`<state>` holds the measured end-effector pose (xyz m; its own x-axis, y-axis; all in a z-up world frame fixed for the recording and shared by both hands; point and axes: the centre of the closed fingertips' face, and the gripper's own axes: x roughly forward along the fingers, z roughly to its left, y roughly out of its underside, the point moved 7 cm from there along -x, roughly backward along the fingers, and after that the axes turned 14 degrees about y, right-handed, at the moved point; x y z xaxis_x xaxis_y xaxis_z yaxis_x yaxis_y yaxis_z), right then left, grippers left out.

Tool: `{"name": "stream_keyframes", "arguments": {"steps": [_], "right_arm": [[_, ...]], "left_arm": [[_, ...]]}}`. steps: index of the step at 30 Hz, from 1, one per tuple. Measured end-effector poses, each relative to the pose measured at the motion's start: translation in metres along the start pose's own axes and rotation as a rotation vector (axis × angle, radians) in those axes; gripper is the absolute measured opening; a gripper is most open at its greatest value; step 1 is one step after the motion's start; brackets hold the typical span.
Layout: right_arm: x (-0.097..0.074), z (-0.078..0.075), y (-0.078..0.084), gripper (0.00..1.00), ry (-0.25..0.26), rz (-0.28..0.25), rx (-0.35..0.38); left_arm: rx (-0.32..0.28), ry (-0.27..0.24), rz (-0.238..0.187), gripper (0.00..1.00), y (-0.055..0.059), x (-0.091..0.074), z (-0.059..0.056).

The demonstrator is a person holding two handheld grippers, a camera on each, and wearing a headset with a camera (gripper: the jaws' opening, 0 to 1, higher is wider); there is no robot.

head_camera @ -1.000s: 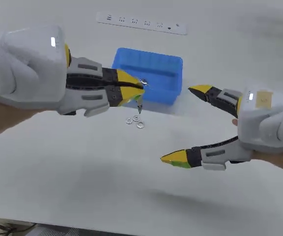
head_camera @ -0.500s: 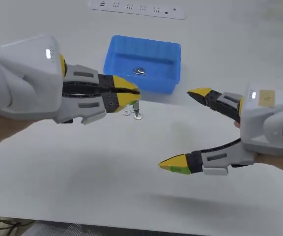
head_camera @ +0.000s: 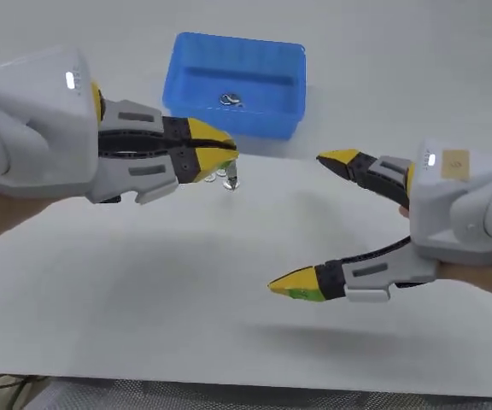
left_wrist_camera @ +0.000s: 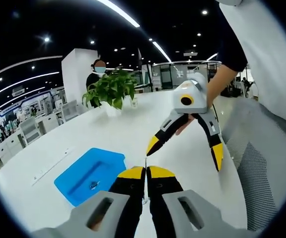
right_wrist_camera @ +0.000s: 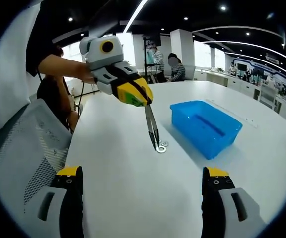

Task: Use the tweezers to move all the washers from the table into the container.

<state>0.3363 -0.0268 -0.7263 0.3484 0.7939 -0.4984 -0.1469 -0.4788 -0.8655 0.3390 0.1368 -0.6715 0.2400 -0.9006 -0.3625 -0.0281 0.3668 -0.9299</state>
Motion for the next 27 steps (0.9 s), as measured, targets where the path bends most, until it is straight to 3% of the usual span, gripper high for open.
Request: {"name": "stream_keyframes", "arguments": {"steps": [15,21,22,25,27], "right_arm": [[0.002,0.004,0.003,1.00,-0.026,0.011,0.013],[0.011,0.004,-0.003,0.99,-0.050,0.003,0.004],[0.013,0.003,-0.005,0.99,-0.060,0.000,0.001],[0.021,0.004,-0.014,0.93,-0.158,0.009,-0.030],[0.026,0.000,-0.018,0.90,-0.170,0.011,-0.040]], "left_arm": [[-0.040,0.019,-0.001,0.05,0.005,0.003,0.005],[-0.074,0.043,0.020,0.05,0.003,0.002,0.012],[-0.079,0.047,0.023,0.05,0.003,0.002,0.013],[-0.088,0.059,0.032,0.05,0.002,0.003,0.016],[-0.090,0.070,0.040,0.05,0.002,0.002,0.016]]}}
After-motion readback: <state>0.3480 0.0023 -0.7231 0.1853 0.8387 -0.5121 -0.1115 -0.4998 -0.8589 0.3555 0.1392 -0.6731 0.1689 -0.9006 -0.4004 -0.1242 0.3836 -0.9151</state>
